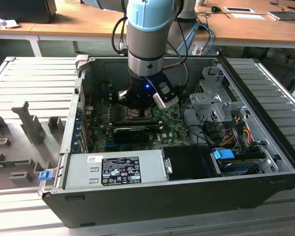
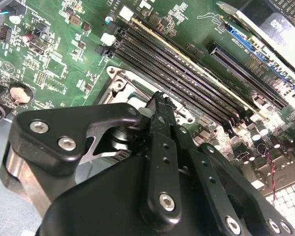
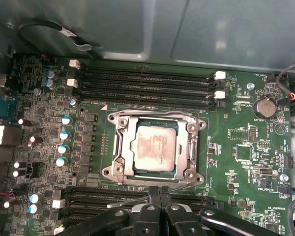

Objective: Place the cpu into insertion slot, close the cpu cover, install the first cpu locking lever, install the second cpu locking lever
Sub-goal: 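Install the second cpu locking lever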

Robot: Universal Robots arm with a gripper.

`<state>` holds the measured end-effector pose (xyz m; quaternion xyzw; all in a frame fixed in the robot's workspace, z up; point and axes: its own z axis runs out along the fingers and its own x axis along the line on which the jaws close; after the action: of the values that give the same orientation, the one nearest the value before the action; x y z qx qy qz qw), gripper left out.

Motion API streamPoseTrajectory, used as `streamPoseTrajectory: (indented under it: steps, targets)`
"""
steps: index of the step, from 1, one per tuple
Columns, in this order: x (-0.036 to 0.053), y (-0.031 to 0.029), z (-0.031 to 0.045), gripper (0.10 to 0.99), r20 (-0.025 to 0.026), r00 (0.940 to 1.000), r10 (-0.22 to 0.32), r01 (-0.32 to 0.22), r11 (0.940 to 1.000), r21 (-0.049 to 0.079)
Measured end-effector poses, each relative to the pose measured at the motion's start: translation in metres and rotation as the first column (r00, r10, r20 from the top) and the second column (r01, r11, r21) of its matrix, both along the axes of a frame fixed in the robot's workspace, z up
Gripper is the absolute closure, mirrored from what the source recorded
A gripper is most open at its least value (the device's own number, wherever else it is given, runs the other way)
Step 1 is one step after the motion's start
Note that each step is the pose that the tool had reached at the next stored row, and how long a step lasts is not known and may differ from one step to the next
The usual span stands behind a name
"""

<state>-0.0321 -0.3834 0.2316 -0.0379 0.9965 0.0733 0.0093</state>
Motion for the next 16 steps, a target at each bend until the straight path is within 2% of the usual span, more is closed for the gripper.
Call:
streamPoseTrajectory:
  steps: [15, 16]
  targets:
    - [-0.0034, 0.0000, -0.0055, 0.980, 0.0001, 1.0000, 0.000, 0.000, 1.0000, 0.000]
    - [-0.0065, 0.0000, -0.0074, 0.980, 0.0001, 1.0000, 0.000, 0.000, 1.0000, 0.000]
